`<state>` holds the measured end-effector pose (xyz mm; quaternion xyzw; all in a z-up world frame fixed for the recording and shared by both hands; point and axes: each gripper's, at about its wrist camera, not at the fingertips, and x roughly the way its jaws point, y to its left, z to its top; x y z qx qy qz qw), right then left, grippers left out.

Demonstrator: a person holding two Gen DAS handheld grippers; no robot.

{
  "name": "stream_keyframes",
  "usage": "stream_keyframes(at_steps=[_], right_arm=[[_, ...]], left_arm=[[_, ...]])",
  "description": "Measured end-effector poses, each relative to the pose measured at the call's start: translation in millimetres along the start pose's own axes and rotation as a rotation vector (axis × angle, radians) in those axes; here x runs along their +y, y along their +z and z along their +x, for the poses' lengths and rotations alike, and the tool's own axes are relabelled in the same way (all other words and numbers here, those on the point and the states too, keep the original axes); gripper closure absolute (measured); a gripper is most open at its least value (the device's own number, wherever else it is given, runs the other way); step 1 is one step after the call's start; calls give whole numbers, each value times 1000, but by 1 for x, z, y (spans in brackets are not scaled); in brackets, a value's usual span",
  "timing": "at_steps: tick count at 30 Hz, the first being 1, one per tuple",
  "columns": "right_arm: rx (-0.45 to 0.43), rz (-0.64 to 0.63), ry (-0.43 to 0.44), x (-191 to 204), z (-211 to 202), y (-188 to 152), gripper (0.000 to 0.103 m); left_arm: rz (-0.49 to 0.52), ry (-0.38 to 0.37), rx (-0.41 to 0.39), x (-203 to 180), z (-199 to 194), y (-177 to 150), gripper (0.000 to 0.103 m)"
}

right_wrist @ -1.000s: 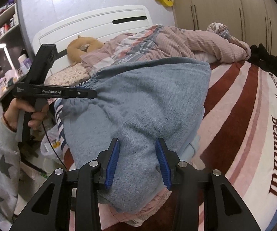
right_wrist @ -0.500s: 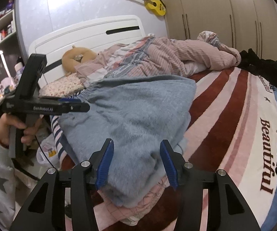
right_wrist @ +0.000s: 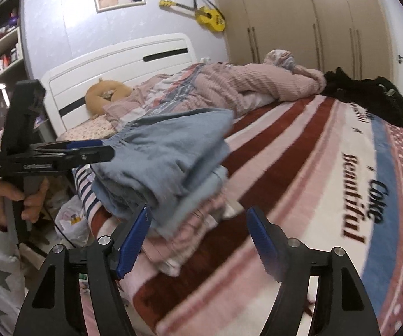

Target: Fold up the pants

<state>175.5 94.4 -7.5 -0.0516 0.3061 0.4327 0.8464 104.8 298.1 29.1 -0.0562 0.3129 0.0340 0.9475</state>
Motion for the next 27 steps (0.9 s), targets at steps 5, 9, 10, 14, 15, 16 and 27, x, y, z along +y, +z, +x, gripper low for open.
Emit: stream_keyframes(at_steps=[5,9,10,14,15,16,27], right_arm=[[-76,10,-57,-25,-60,-23,20],[-166,19,-120,-41,-110,-44,10],[-191,21,-137,-44,-123,-49,9],[-294,5,-231,-51,-174,-77,1],[-311,-1,-253,-51,-183,-82,1],[-332,-10,-284,-52,-194,-90,1],[-386,-35,-452,-56,-240,-128,1]], left_arm=[[54,15,-141,-66,-34,-10,14],[38,-11,-266,-109,-58,-28,5],[29,-21,-291,-118,-63,-33,4],[12,-20,-380,-155,-76,-55,2],[14,-10,-397,-163,-78,-59,1],[15,-3,-411,-169,-80,-63,1],[59,-28,-432,-211,-81,-80,1]])
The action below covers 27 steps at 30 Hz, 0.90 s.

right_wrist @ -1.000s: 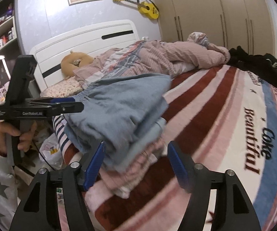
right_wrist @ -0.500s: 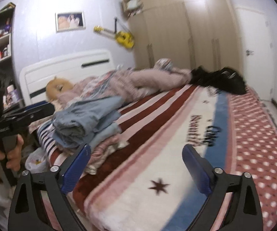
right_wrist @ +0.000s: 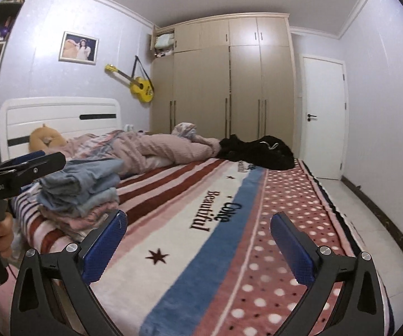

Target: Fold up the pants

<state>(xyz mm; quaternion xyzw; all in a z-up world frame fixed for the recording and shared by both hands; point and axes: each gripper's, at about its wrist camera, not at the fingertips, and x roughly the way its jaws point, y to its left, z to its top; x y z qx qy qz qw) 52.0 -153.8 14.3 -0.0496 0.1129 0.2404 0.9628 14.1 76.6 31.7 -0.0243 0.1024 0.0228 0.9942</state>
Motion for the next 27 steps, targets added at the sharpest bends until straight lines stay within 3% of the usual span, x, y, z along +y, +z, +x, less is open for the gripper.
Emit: stream_keyframes(at_steps=[27], right_arm=[[-11,-7,-25,-4,-13,6,1]], left_arm=[[-12,-9,8,-7,2,-4,1]])
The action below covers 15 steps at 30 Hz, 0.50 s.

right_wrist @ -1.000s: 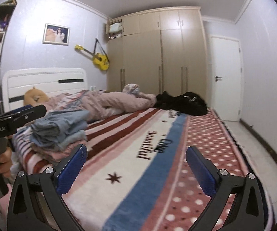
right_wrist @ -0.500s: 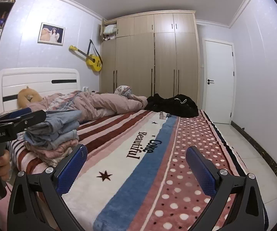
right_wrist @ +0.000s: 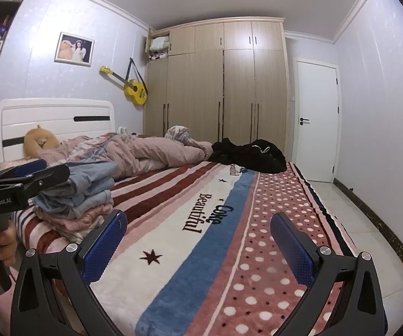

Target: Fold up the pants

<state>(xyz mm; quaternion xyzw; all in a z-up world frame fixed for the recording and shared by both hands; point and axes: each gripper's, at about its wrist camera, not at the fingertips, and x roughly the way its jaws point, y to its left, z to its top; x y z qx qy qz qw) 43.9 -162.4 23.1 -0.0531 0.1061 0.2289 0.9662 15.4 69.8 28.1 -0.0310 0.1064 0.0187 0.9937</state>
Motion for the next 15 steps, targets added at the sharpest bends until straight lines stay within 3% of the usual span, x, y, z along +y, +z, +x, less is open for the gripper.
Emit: stream_keyframes(at_steps=[15], right_arm=[[-6,7,-4,-3,-3,1,1]], left_arm=[[-5,-7,6,-2,0,-1,1]])
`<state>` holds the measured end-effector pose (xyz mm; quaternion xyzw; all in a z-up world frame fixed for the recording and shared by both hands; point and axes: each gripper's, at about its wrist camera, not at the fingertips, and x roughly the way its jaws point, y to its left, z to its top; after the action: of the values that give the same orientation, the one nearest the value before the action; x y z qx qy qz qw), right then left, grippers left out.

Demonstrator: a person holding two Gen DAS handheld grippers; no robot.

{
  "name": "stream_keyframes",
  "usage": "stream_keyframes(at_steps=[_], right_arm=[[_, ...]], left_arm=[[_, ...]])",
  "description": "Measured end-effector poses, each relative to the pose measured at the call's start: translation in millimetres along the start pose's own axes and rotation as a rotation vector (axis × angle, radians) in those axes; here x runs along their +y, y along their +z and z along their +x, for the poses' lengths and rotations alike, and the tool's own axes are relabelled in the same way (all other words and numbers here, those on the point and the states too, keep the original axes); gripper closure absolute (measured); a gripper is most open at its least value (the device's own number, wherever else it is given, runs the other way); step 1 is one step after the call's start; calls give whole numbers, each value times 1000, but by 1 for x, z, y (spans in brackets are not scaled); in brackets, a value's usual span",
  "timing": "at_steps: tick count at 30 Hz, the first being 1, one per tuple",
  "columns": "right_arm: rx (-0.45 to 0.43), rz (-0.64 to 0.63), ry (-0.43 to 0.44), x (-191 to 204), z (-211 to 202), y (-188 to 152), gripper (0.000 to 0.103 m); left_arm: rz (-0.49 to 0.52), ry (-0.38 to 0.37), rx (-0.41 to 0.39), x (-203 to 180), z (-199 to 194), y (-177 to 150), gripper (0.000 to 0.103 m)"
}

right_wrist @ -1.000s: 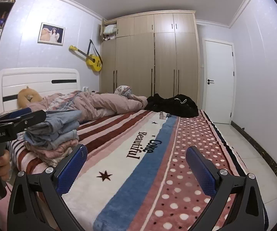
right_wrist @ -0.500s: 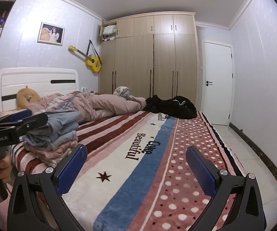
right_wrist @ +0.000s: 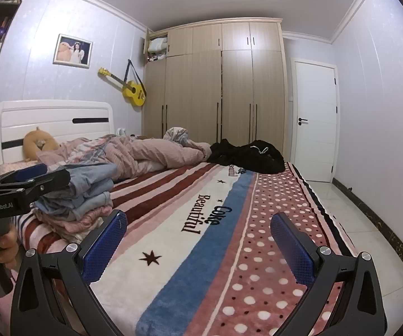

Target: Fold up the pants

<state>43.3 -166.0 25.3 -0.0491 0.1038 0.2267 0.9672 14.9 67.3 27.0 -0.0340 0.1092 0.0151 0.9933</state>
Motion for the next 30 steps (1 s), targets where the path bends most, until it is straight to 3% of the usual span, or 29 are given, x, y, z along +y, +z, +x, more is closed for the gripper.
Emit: stream_keyframes(at_steps=[30], right_arm=[[-1,-2,11,6,-5,4,1]], left_arm=[[-4,-11,13,6,1,-1,1]])
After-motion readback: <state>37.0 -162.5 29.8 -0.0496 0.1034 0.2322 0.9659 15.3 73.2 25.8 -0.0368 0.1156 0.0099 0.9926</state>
